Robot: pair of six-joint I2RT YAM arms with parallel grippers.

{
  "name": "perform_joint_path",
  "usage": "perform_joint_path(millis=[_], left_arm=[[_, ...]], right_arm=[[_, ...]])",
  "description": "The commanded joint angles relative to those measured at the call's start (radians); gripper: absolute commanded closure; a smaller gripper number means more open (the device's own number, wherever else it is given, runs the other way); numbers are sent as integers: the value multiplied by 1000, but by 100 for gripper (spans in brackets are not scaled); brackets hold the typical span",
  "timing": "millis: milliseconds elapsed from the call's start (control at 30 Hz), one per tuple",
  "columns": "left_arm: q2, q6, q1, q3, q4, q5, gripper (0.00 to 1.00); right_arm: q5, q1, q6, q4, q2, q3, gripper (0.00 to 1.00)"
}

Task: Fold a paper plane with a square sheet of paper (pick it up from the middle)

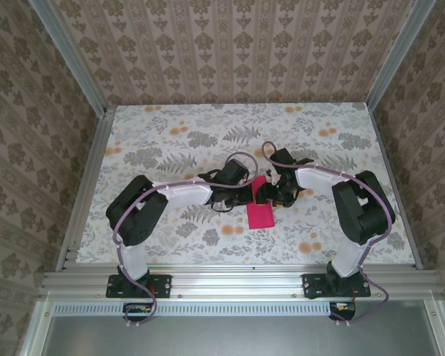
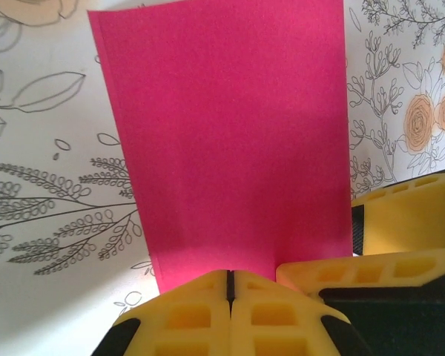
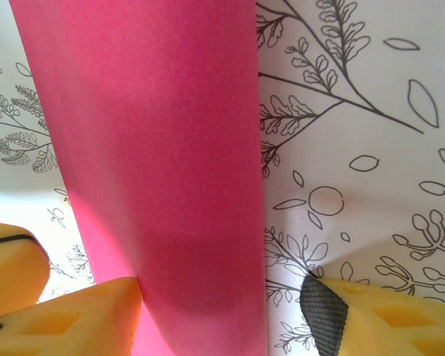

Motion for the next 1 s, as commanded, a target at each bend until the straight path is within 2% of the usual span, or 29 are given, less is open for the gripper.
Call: perform_joint_path(millis=[0, 733, 967], left_arm=[[18, -21, -8, 36, -18, 16, 100], [110, -19, -22, 58, -81, -3, 100], [102, -9, -25, 42, -102, -21, 100]], right_arm=[[101, -8, 8, -38, 67, -34, 35], [99, -8, 9, -41, 60, -34, 34], [111, -28, 8, -85, -76, 10, 28]])
